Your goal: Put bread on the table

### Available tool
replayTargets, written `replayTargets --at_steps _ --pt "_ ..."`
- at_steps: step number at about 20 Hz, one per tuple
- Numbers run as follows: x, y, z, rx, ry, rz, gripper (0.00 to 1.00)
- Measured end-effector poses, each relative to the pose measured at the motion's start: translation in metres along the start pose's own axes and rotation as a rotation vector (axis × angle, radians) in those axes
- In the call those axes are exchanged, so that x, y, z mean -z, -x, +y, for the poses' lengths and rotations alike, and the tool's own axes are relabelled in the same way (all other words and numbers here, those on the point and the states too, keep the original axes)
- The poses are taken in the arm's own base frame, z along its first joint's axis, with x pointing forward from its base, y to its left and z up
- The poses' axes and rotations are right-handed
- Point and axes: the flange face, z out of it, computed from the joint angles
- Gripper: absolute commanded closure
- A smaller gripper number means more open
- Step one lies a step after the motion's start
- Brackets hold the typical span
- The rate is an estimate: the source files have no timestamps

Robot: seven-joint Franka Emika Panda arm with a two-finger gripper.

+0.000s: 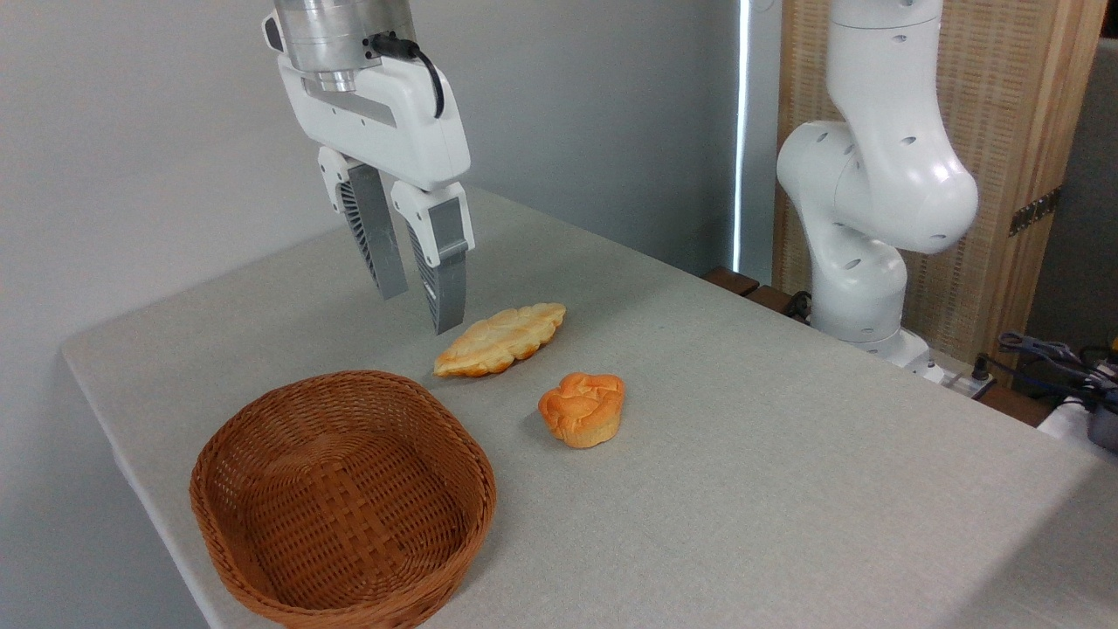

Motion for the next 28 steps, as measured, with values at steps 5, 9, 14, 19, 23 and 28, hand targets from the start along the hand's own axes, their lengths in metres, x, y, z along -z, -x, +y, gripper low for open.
replayTargets --at_steps 5,9,14,19,23,28 --pt "0.0 0.0 0.0 0.0 0.0 0.0 0.0" --pt "0.0001 0.0001 0.0 0.0 0.0 0.0 0.0" --pt "0.0007 0.0003 0.0002 0.0 -0.001 0.001 0.0" --pt "0.0007 0.0003 0.0002 0.0 -0.001 0.001 0.0" --pt "0.001 0.0005 0.0003 0.0 -0.001 0.001 0.0" --pt "-0.0016 0.0036 0.0024 -0.002 0.004 -0.004 0.0"
